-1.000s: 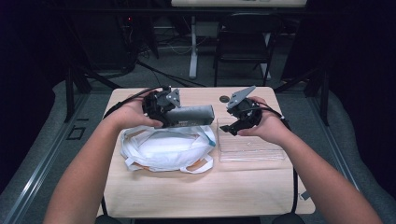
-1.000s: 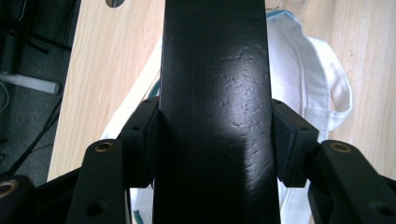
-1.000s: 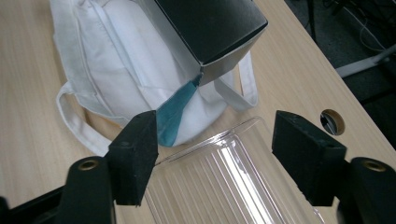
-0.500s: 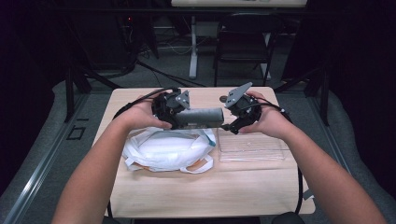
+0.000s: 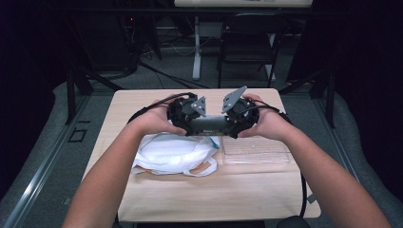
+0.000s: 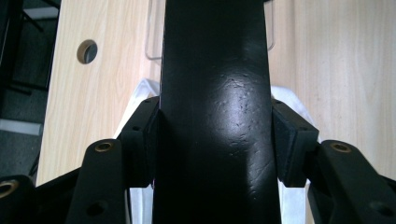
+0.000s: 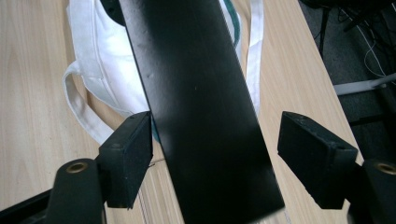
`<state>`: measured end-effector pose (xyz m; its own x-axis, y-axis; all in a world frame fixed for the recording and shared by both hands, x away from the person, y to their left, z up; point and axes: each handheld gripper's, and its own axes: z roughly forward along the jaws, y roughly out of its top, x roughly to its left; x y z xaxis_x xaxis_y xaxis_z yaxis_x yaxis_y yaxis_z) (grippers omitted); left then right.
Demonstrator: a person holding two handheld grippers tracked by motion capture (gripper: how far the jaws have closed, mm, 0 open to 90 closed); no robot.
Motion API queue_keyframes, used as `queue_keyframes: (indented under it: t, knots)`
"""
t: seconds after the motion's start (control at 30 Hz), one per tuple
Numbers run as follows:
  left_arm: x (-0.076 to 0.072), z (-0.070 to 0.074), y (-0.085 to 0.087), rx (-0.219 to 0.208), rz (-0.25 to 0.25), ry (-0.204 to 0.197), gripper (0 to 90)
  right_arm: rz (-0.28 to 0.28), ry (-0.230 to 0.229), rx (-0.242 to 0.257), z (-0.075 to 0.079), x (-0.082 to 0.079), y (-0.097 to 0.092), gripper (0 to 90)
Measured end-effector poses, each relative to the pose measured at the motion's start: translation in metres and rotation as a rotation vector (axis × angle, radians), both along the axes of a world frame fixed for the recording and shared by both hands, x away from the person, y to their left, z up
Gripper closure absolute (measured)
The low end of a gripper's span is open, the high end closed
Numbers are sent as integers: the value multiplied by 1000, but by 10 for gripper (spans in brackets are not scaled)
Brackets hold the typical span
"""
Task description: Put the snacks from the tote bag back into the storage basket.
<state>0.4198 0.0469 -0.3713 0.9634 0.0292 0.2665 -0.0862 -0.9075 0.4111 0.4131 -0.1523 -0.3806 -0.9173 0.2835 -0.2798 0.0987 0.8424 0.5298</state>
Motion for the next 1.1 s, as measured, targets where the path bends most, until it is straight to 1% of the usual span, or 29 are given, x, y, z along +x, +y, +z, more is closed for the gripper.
queue_keyframes:
  t: [0.03, 0.07, 0.1, 0.13, 0.17, 0.2, 0.23, 0.27, 0.3, 0.33, 0.37, 0.4, 0.47, 0.53, 0.6, 0.63, 0.67, 0.73, 0.77, 0.9, 1.0, 1.07, 1.1]
  knots:
    - [0, 0, -1, 1, -5, -4, 432, 1, 5, 5, -1, 0, 1, 264]
    - [-1, 0, -2, -5, -3, 2, 433, 1, 4, 3, -2, -1, 1, 264]
    - [-1, 0, -3, 0, -11, -2, 433, 9, 7, -8, -2, -1, 2, 264]
    - [-2, 0, -4, -5, -8, 0, 433, 10, 10, -5, -3, -1, 3, 264]
    - [-2, 0, -5, -6, -11, 0, 433, 7, 15, 8, -4, -2, 3, 264]
    - [-2, 0, -5, -1, -18, -4, 433, 15, 16, -8, -4, -1, 4, 264]
    - [-3, -1, -6, -6, -18, -4, 433, 18, 21, -13, -5, -1, 4, 264]
    - [-3, 0, -6, 1, -23, -7, 433, 20, 28, -21, -6, -1, 5, 265]
    - [-4, -1, -7, -6, -21, -5, 433, 21, 31, -24, -7, -1, 6, 266]
    - [-4, -1, -7, -10, -23, -5, 433, 28, 32, -42, -7, 0, 6, 268]
    - [-5, -1, -8, -12, -23, -5, 433, 29, 38, -46, -9, 0, 7, 270]
    - [-5, -1, -8, -8, -29, -10, 433, 28, 44, -42, -11, 0, 7, 271]
    - [-5, -2, -9, -15, -30, -8, 433, 34, 53, -58, -13, 0, 8, 276]
    - [-5, -3, -10, -13, -33, -6, 433, 35, 60, -61, -14, 0, 9, 286]
    - [-5, -4, -10, -9, -37, -7, 433, 32, 69, -47, -16, 0, 11, 307]
    - [-5, -4, -10, -10, -36, -5, 433, 33, 69, -55, -16, 0, 11, 314]
    - [-5, -5, -10, -12, -37, -4, 433, 43, 64, -83, -15, 1, 11, 317]
    - [-5, -5, -10, -12, -39, -6, 433, 32, 72, -61, -18, 0, 12, 326]
    - [-5, -5, -11, -13, -39, -7, 433, 34, 76, -62, -18, 1, 12, 327]
    - [-6, -6, -11, -18, -41, -8, 433, 41, 84, -77, -18, 2, 12, 337]
    - [-7, -6, -12, -20, -41, -9, 433, 44, 92, -80, -19, 3, 12, 337]
    - [-7, -7, -13, -16, -50, -13, 433, 51, 90, -106, -18, 3, 13, 344]
    - [-6, -7, -13, -13, -53, -13, 433, 49, 92, -100, -19, 3, 13, 350]
